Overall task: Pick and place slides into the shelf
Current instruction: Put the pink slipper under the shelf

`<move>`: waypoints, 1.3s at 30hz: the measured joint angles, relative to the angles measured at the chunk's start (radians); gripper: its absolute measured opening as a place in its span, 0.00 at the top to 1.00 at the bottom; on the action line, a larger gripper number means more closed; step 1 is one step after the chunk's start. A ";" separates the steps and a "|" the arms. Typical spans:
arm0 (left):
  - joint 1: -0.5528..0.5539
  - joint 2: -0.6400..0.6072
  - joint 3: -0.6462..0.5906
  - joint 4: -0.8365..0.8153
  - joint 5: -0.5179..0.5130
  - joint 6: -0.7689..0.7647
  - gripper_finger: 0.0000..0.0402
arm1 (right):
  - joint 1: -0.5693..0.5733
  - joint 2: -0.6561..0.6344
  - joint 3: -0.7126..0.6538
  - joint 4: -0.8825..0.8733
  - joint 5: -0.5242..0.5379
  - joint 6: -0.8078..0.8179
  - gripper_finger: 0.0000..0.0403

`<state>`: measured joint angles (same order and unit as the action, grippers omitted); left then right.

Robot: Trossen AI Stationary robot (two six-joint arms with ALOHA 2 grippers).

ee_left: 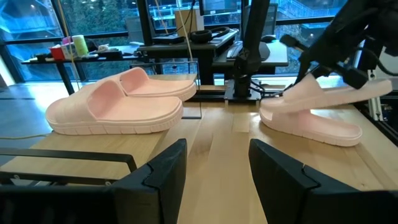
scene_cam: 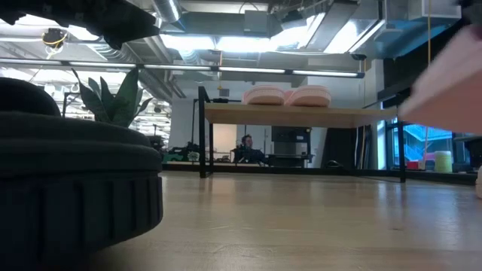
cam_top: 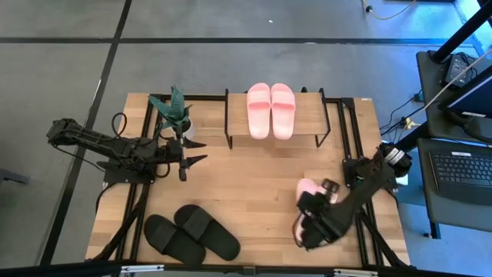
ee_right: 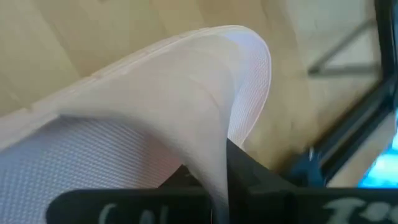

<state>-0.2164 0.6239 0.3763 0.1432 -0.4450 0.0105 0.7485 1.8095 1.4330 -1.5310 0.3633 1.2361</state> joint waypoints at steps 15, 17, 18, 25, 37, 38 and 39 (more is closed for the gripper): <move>0.000 0.000 0.000 -0.015 0.000 -0.001 0.59 | -0.411 0.001 0.000 0.337 0.255 -0.779 0.97; 0.000 0.000 0.000 -0.043 0.000 -0.006 0.59 | -0.436 0.003 -0.014 0.362 0.280 -0.812 0.97; 0.000 0.000 0.000 -0.057 0.000 -0.009 0.59 | -0.446 0.003 -0.034 0.380 0.295 -0.829 0.97; 0.000 0.000 0.000 -0.086 0.000 -0.051 0.59 | -0.504 0.006 -0.248 0.527 0.439 -0.853 0.97; 0.000 0.000 0.000 -0.084 0.000 -0.053 0.59 | -0.654 0.006 -0.383 0.598 0.426 -0.852 0.97; 0.000 0.000 0.000 -0.084 0.000 -0.053 0.59 | -0.663 0.006 -0.390 0.597 0.423 -0.853 0.97; 0.000 0.000 0.000 -0.084 0.000 -0.053 0.59 | -0.670 0.006 -0.397 0.597 0.422 -0.855 0.97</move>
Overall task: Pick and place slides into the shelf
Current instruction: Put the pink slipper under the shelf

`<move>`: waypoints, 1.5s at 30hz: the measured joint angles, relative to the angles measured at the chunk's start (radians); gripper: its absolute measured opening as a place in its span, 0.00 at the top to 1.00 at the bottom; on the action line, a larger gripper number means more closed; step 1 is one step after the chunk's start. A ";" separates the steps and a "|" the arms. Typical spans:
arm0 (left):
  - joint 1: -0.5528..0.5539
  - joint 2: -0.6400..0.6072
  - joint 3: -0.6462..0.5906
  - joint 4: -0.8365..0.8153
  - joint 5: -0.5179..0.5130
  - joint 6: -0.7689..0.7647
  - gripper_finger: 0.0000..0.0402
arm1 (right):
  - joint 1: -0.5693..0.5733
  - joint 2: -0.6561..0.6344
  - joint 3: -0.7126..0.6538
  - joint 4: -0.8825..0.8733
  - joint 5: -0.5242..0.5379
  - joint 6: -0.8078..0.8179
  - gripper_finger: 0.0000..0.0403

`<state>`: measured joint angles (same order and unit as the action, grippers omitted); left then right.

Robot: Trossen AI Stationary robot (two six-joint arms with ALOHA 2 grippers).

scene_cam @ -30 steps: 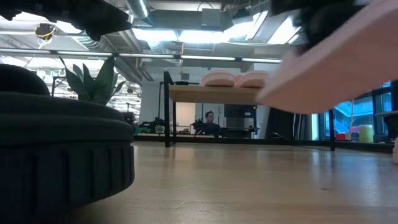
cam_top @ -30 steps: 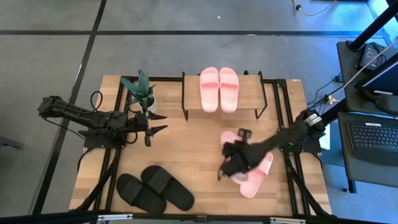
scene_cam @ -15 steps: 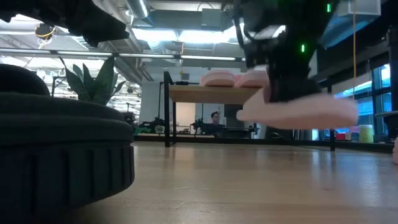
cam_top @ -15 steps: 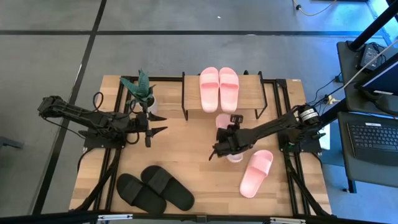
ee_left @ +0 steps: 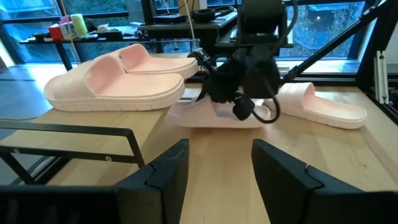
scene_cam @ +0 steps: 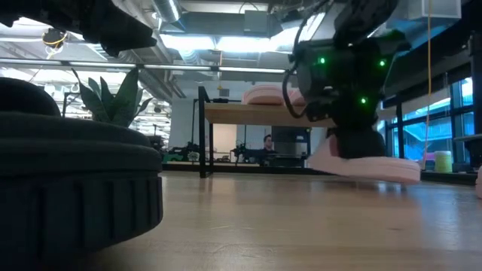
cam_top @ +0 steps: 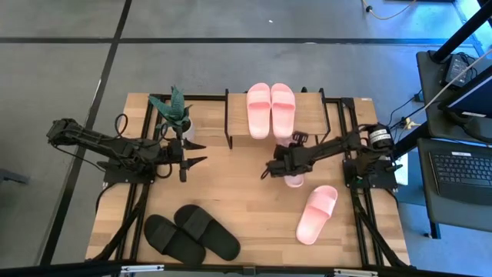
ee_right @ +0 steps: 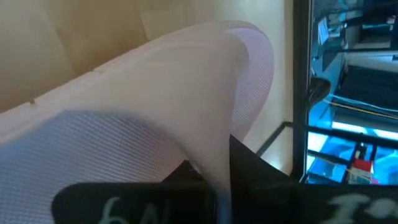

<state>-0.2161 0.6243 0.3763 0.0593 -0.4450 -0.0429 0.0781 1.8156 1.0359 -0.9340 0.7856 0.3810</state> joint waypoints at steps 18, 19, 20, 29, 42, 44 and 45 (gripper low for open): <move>0.000 0.000 0.000 0.000 0.000 0.000 0.59 | -0.061 -0.003 -0.109 0.019 -0.003 0.031 0.91; 0.000 0.000 0.000 0.000 0.000 0.000 0.59 | -0.057 -0.002 -0.104 0.014 -0.001 0.030 0.89; 0.000 0.000 0.000 0.000 0.000 0.000 0.59 | -0.053 -0.001 -0.099 0.013 0.001 0.029 0.86; 0.000 0.000 0.000 0.000 0.000 0.000 0.59 | -0.047 0.001 -0.060 0.013 -0.024 0.030 0.81; 0.000 0.000 0.000 0.000 0.000 -0.002 0.59 | -0.041 0.001 -0.059 0.013 0.004 0.061 0.65; 0.000 0.000 0.000 0.000 0.000 -0.003 0.59 | -0.040 0.001 -0.059 0.013 0.006 0.059 0.62; 0.000 0.000 0.000 0.000 0.000 -0.003 0.59 | -0.039 0.001 -0.058 0.013 0.006 0.059 0.60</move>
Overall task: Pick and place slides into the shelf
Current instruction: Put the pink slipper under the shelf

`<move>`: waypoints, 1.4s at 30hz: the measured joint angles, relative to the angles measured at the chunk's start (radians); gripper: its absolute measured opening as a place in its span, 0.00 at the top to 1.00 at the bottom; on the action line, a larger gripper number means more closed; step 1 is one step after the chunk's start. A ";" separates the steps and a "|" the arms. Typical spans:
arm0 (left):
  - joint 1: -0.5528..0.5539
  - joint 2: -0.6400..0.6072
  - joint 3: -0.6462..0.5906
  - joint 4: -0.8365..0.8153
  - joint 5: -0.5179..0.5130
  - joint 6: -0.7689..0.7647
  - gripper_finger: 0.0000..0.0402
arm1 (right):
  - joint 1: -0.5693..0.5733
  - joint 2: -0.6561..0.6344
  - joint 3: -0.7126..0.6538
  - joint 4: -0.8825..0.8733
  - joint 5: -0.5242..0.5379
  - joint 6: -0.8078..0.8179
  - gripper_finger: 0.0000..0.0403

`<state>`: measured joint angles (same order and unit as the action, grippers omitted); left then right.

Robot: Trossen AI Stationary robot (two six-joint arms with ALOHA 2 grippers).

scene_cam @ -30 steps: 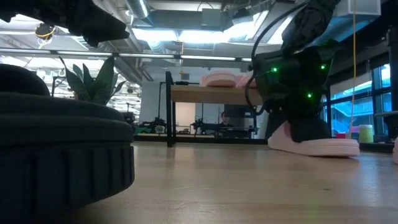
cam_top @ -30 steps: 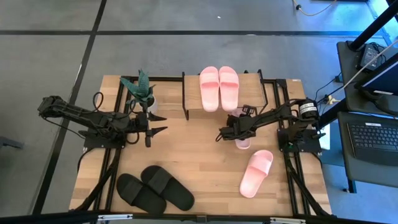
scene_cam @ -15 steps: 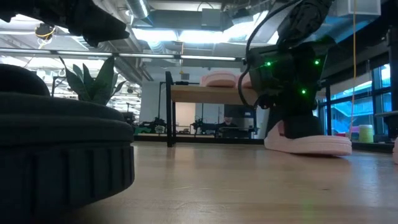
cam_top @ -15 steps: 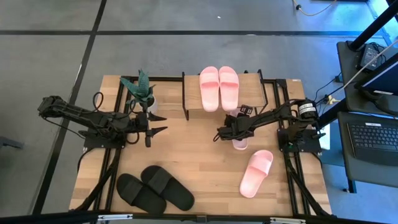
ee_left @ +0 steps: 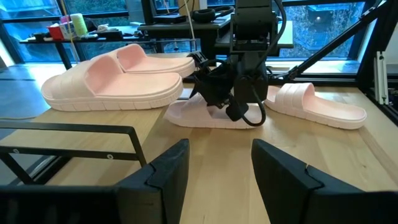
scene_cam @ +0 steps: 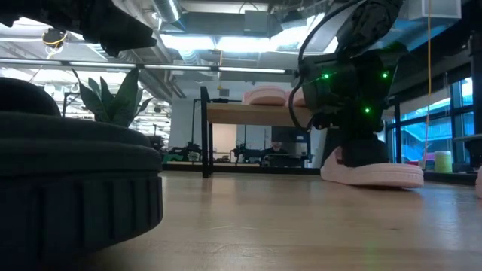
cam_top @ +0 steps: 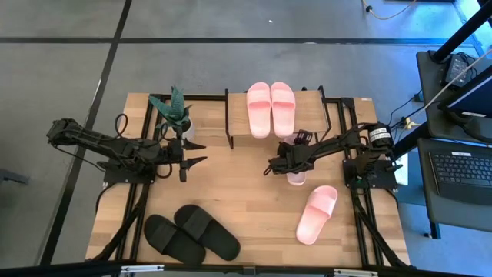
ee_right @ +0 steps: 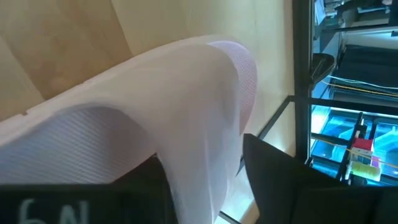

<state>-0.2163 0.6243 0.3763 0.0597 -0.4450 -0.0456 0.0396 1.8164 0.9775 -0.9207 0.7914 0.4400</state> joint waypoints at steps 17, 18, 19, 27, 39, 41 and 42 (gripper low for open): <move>0.000 0.000 0.000 0.000 0.000 0.000 0.59 | 0.055 0.000 0.012 -0.078 0.002 0.060 0.42; 0.000 0.000 0.000 0.000 0.000 0.000 0.59 | 0.062 0.000 0.018 -0.094 0.002 0.078 0.42; 0.000 0.000 0.000 0.000 0.000 0.000 0.59 | 0.068 0.000 0.026 -0.110 0.002 0.087 0.42; 0.000 0.000 0.000 -0.001 0.000 0.000 0.59 | 0.155 0.000 0.140 -0.284 -0.089 0.180 0.42; 0.000 0.000 0.000 -0.034 0.000 0.000 0.59 | 0.333 -0.003 0.392 -0.268 -0.508 0.049 0.42; 0.000 0.000 0.000 -0.034 0.000 0.000 0.59 | 0.349 -0.003 0.406 -0.210 -0.611 0.016 0.42; 0.000 0.000 0.000 -0.034 0.000 0.000 0.59 | 0.358 -0.003 0.407 -0.178 -0.656 -0.005 0.42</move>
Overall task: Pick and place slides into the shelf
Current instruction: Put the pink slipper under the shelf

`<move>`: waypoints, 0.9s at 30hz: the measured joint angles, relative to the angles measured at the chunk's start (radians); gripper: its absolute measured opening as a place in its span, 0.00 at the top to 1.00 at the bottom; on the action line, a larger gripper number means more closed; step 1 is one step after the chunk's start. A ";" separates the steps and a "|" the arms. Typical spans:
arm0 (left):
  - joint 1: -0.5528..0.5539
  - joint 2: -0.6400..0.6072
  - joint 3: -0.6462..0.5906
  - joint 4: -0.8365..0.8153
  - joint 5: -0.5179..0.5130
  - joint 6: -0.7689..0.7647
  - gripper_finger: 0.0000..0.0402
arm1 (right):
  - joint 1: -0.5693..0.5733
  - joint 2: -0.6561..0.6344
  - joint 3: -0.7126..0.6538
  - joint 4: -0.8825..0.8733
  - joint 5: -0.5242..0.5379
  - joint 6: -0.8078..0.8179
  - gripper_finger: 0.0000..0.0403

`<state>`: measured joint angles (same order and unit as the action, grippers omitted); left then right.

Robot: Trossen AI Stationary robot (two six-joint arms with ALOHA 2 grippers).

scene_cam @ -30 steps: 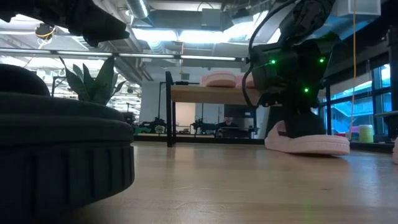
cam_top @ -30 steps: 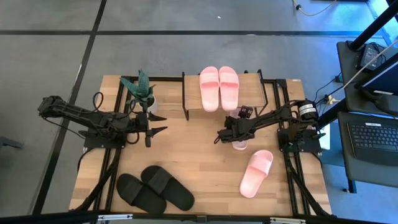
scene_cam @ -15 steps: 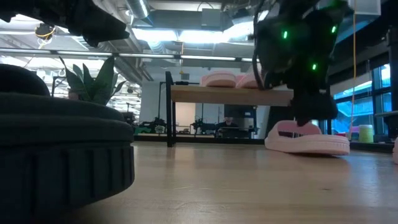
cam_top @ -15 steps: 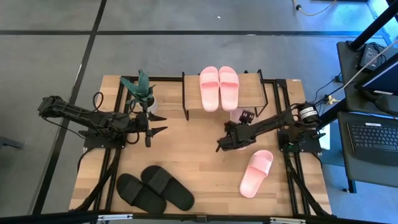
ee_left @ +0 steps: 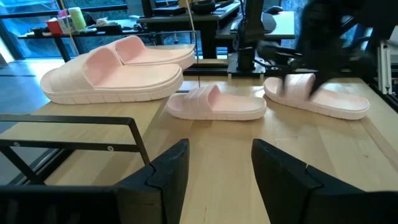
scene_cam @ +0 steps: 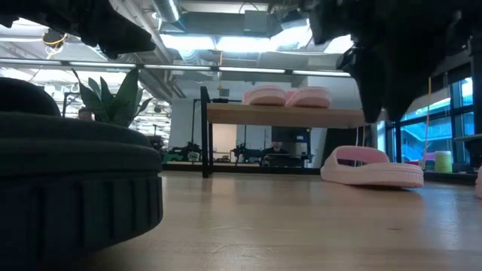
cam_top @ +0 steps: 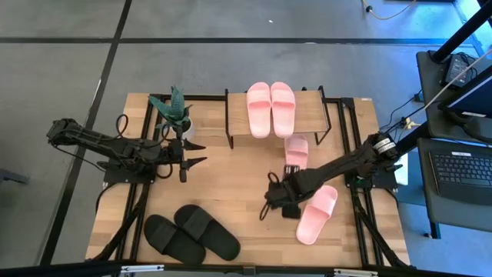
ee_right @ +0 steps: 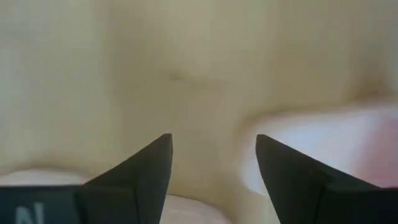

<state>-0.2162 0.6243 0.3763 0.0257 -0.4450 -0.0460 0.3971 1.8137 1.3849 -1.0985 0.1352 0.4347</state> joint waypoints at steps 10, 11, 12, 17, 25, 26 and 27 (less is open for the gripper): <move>0.000 0.000 0.000 -0.005 0.000 -0.001 0.59 | 0.026 -0.020 -0.034 0.137 -0.111 -0.076 0.42; 0.000 0.000 0.000 -0.011 0.000 -0.004 0.59 | 0.023 -0.032 -0.057 0.167 -0.112 -0.082 0.42; 0.000 0.000 0.000 -0.020 0.000 -0.010 0.59 | 0.019 -0.052 -0.088 0.189 -0.118 -0.084 0.42; 0.000 0.000 0.000 -0.051 0.001 -0.032 0.59 | -0.023 -0.218 -0.284 0.366 -0.165 -0.018 0.42; 0.000 0.000 0.000 -0.053 0.001 -0.031 0.59 | -0.040 -0.443 -0.540 0.586 -0.242 0.083 0.42; 0.000 0.000 0.000 -0.053 0.001 -0.031 0.59 | -0.041 -0.454 -0.566 0.601 -0.241 0.097 0.42; 0.000 0.000 0.000 -0.053 0.001 -0.031 0.59 | -0.042 -0.463 -0.592 0.629 -0.242 0.111 0.42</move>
<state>-0.2165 0.6243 0.3759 -0.0269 -0.4440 -0.0770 0.3548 1.3512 0.7925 -0.4693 -0.1066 0.5460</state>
